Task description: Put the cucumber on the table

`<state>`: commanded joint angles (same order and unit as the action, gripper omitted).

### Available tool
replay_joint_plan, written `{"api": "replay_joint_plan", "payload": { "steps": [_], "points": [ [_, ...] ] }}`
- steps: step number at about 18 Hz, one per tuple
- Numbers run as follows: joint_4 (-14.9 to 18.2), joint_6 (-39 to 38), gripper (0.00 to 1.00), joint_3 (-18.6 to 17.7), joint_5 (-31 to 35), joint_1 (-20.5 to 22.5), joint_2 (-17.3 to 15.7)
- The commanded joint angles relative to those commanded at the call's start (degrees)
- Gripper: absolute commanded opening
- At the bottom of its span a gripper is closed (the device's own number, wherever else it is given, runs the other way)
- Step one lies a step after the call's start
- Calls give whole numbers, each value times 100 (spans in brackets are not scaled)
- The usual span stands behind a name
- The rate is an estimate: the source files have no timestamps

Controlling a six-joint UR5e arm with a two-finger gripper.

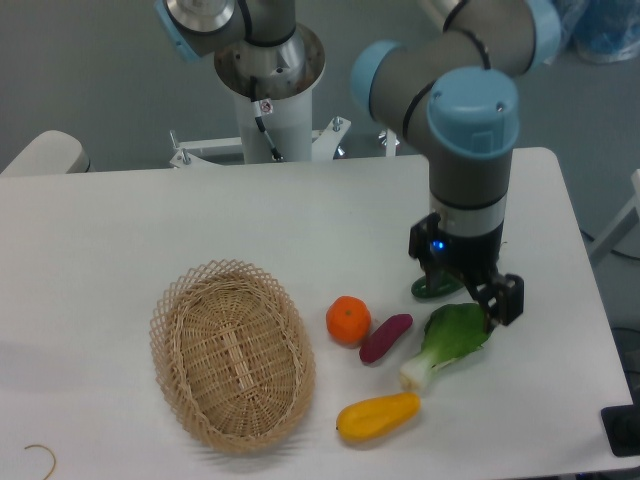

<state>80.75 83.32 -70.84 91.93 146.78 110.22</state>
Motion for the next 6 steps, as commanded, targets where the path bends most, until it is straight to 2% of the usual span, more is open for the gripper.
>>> {"api": "replay_joint_plan", "payload": {
  "steps": [2, 3, 6],
  "points": [
    [352, 18, 100, -79, 9, -26, -158],
    [423, 35, 100, -114, 9, -44, -176],
    [389, 62, 100, -263, 9, -70, -203]
  ]
}}
